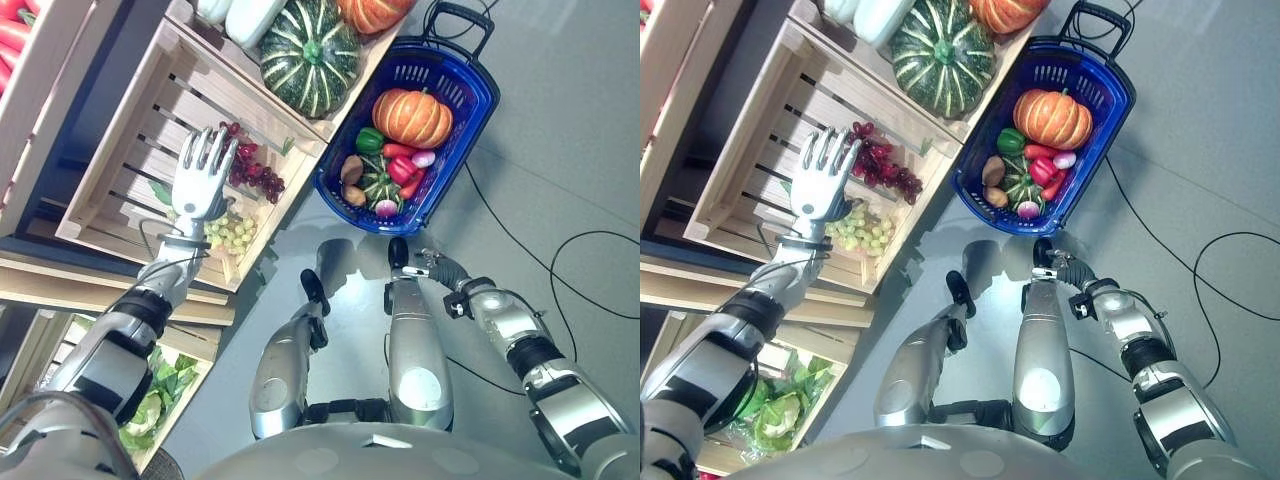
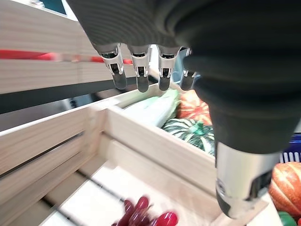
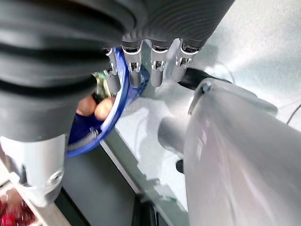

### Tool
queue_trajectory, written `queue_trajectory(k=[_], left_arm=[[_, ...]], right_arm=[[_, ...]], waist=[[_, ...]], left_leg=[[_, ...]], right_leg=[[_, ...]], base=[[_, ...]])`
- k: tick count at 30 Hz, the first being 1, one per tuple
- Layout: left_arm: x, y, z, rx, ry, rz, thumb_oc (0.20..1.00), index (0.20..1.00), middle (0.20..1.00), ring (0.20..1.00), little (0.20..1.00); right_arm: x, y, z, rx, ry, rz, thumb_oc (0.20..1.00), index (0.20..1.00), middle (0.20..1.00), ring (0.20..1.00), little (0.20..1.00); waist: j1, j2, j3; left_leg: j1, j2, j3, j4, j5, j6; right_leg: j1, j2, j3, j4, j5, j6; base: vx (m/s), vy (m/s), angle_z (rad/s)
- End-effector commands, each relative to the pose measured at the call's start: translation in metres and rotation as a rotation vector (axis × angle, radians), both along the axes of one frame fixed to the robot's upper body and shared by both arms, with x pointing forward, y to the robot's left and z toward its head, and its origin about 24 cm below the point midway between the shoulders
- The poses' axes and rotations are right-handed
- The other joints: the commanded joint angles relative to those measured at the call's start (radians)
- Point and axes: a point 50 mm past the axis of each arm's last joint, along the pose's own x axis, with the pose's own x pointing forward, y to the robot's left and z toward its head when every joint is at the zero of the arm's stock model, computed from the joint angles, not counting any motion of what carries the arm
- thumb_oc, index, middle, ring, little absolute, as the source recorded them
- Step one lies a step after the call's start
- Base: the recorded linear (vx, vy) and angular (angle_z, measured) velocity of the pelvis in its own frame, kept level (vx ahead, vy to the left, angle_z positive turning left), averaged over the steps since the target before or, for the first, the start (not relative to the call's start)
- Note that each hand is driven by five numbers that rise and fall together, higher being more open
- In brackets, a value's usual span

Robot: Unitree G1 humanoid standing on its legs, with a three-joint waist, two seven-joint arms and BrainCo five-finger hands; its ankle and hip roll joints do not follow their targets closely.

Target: Pick up fruits and vegetables into the basket

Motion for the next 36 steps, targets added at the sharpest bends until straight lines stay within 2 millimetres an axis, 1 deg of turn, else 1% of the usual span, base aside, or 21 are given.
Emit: queue_trajectory(k=[1, 4, 8, 9, 13, 16, 19, 20, 26, 28, 32, 36], left_arm=[[-0.004, 0.023, 0.014, 0.139, -0.062, 0.059, 1.000, 1.000, 1.000, 1.000, 1.000], [0.004, 0.023, 0.028, 0.190, -0.086, 0.072, 1.000, 1.000, 1.000, 1.000, 1.000], [0.012, 0.023, 0.041, 0.240, -0.089, 0.095, 1.000, 1.000, 1.000, 1.000, 1.000], [0.013, 0.023, 0.044, 0.249, -0.086, 0.101, 1.000, 1.000, 1.000, 1.000, 1.000], [0.019, 0.025, 0.051, 0.269, -0.074, 0.138, 1.000, 1.000, 1.000, 1.000, 1.000], [0.024, 0.031, 0.058, 0.295, -0.051, 0.204, 1.000, 1.000, 1.000, 1.000, 1.000], [0.027, 0.037, 0.061, 0.312, -0.027, 0.257, 1.000, 1.000, 1.000, 1.000, 1.000], [0.029, 0.041, 0.063, 0.321, -0.005, 0.296, 1.000, 1.000, 1.000, 1.000, 1.000], [0.029, 0.057, 0.065, 0.347, 0.041, 0.409, 1.000, 1.000, 1.000, 1.000, 1.000], [0.028, 0.065, 0.060, 0.344, 0.080, 0.456, 1.000, 1.000, 1.000, 1.000, 1.000], [0.027, 0.071, 0.055, 0.366, 0.132, 0.509, 1.000, 1.000, 1.000, 1.000, 1.000], [0.025, 0.080, 0.050, 0.343, 0.188, 0.571, 1.000, 1.000, 1.000, 1.000, 1.000]], right_arm=[[-0.005, 0.012, 0.000, 0.047, -0.027, 0.022, 1.000, 1.000, 1.000, 1.000, 1.000], [0.003, 0.012, 0.012, 0.056, -0.075, 0.012, 1.000, 1.000, 1.000, 1.000, 1.000], [0.009, 0.013, 0.024, 0.070, -0.120, 0.002, 1.000, 1.000, 1.000, 1.000, 1.000], [0.009, 0.013, 0.025, 0.073, -0.127, 0.000, 1.000, 1.000, 1.000, 1.000, 1.000], [0.013, 0.014, 0.033, 0.077, -0.157, -0.001, 1.000, 1.000, 1.000, 1.000, 1.000], [0.014, 0.014, 0.041, 0.080, -0.191, -0.001, 1.000, 1.000, 1.000, 1.000, 1.000], [0.015, 0.015, 0.045, 0.081, -0.214, -0.001, 1.000, 1.000, 1.000, 1.000, 1.000], [0.016, 0.015, 0.048, 0.081, -0.231, 0.003, 1.000, 1.000, 1.000, 1.000, 1.000], [0.018, 0.014, 0.061, 0.086, -0.287, 0.004, 1.000, 1.000, 1.000, 1.000, 1.000], [0.019, 0.012, 0.064, 0.085, -0.303, 0.002, 1.000, 1.000, 1.000, 1.000, 1.000], [0.021, 0.011, 0.071, 0.083, -0.331, 0.005, 1.000, 1.000, 1.000, 1.000, 1.000], [0.022, 0.010, 0.077, 0.092, -0.351, 0.004, 1.000, 1.000, 1.000, 1.000, 1.000]], waist=[[-0.020, -0.030, -0.026], [-0.032, -0.031, -0.014], [-0.049, -0.028, -0.005], [-0.053, -0.026, -0.006], [-0.065, -0.024, -0.005], [-0.083, -0.019, -0.005], [-0.092, -0.016, -0.005], [-0.098, -0.015, -0.005], [-0.113, -0.012, -0.005], [-0.119, -0.008, -0.005], [-0.128, -0.004, -0.005], [-0.134, -0.002, -0.005]], left_leg=[[-0.147, 0.020, -0.033, 0.188, -0.080, 0.005], [-0.193, 0.025, -0.026, 0.225, -0.085, 0.003], [-0.241, 0.028, -0.020, 0.262, -0.092, 0.001], [-0.240, 0.028, -0.027, 0.277, -0.121, -0.007], [-0.276, 0.032, -0.020, 0.300, -0.125, -0.009], [-0.319, 0.037, -0.011, 0.324, -0.129, -0.012], [-0.338, 0.039, -0.006, 0.331, -0.128, -0.014], [-0.352, 0.041, -0.001, 0.336, -0.128, -0.015], [-0.406, 0.050, 0.004, 0.371, -0.139, -0.018], [-0.422, 0.052, 0.004, 0.382, -0.143, -0.019], [-0.446, 0.055, 0.008, 0.397, -0.148, -0.021], [-0.468, 0.059, 0.009, 0.409, -0.152, -0.022]], right_leg=[[-0.042, 0.013, -0.011, 0.108, -0.108, 0.023], [-0.083, 0.019, -0.005, 0.133, -0.110, 0.019], [-0.132, 0.028, 0.007, 0.161, -0.113, 0.015], [-0.132, 0.029, 0.015, 0.178, -0.142, 0.022], [-0.168, 0.032, 0.022, 0.190, -0.141, 0.021], [-0.214, 0.035, 0.035, 0.203, -0.137, 0.021], [-0.234, 0.038, 0.042, 0.204, -0.134, 0.022], [-0.250, 0.038, 0.045, 0.207, -0.132, 0.022], [-0.306, 0.040, 0.060, 0.222, -0.128, 0.022], [-0.326, 0.039, 0.066, 0.229, -0.128, 0.022], [-0.354, 0.039, 0.077, 0.235, -0.126, 0.022], [-0.376, 0.040, 0.085, 0.240, -0.124, 0.022]], base=[[-0.02, -0.034, -0.05], [-0.01, -0.024, -0.08], [0.03, 0.000, -0.04], [0.09, 0.010, -0.03], [0.03, 0.007, -0.02], [0.01, 0.027, -0.06], [0.01, 0.027, -0.10], [0.01, 0.014, -0.10], [0.01, 0.000, -0.07], [0.02, 0.018, -0.06], [0.01, 0.020, -0.03], [0.00, 0.000, 0.00]])
